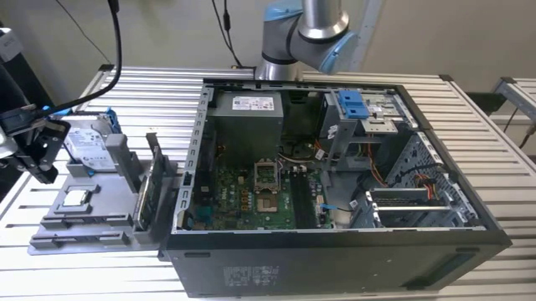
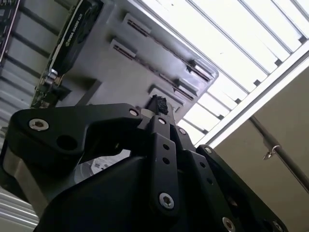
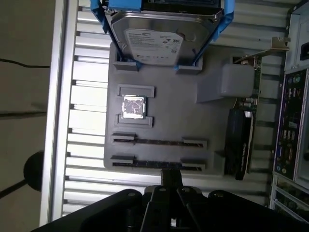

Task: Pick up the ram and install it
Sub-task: 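Pick up the ram and move it above insertion slot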

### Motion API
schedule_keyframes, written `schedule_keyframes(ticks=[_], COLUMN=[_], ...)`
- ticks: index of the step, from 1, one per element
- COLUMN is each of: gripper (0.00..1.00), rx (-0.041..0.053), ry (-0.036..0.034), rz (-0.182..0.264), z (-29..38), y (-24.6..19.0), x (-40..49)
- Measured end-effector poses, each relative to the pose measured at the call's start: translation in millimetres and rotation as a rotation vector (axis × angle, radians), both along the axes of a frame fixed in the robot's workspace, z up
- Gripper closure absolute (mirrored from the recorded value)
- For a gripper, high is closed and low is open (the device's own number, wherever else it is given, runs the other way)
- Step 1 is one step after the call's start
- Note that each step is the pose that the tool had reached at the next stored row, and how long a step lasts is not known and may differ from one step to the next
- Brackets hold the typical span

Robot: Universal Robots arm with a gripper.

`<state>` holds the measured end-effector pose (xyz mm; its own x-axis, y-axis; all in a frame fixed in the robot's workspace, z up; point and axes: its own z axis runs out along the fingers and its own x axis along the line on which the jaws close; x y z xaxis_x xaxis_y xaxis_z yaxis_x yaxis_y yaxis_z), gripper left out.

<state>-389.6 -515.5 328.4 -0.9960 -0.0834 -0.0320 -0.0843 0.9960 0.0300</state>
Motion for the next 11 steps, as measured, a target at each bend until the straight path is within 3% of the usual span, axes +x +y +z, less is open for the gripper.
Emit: schedule_keyframes(ticks=[11], gripper=[0.89], rx=[-0.0003], ry=[-0.0001], rz=[0.081], z=[-0.1], y=[0.0], x=[-0.1])
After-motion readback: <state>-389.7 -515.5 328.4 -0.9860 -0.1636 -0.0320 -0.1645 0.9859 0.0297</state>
